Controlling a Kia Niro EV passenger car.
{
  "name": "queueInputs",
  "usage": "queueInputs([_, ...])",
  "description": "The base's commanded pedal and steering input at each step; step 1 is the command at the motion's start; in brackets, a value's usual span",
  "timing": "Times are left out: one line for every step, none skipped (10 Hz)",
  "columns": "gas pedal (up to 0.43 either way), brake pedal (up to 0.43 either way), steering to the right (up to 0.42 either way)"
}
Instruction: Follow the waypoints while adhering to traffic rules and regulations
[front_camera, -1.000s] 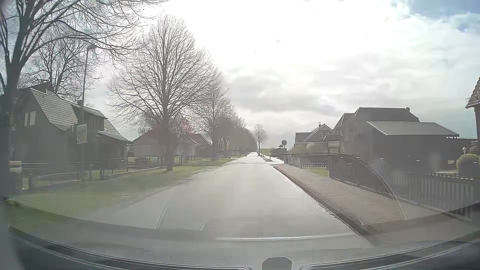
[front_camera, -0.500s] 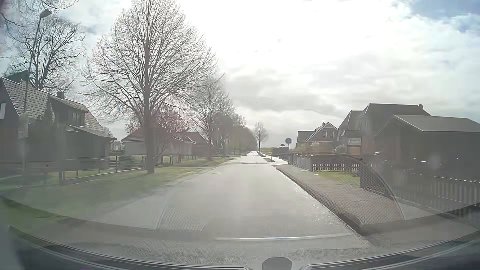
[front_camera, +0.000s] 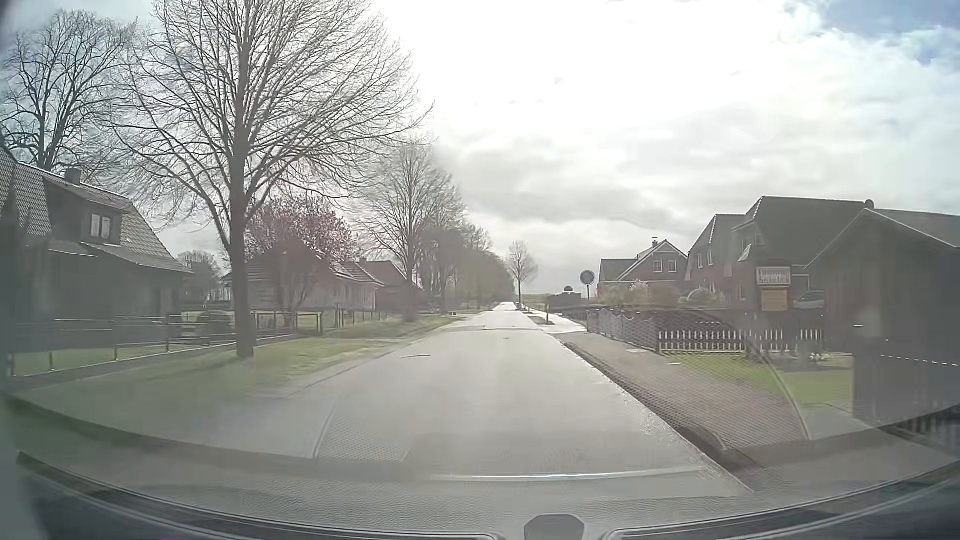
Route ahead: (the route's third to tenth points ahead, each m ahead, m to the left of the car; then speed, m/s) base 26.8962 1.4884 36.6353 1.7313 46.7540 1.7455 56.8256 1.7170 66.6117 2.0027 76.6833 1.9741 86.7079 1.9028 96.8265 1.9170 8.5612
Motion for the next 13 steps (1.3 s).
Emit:
queueInputs([0.157, 0.000, -0.002])
queueInputs([0.157, 0.000, -0.002])
queueInputs([0.169, 0.000, -0.002])
queueInputs([0.169, 0.006, -0.002])
queueInputs([0.169, 0.000, -0.002])
queueInputs([0.169, 0.000, -0.002])
queueInputs([0.169, 0.000, -0.002])
queueInputs([0.169, 0.000, -0.002])
queueInputs([0.169, 0.000, -0.002])
queueInputs([0.169, 0.000, -0.002])
queueInputs([0.169, 0.000, -0.002])
queueInputs([0.169, 0.000, -0.002])
queueInputs([0.169, 0.000, -0.002])
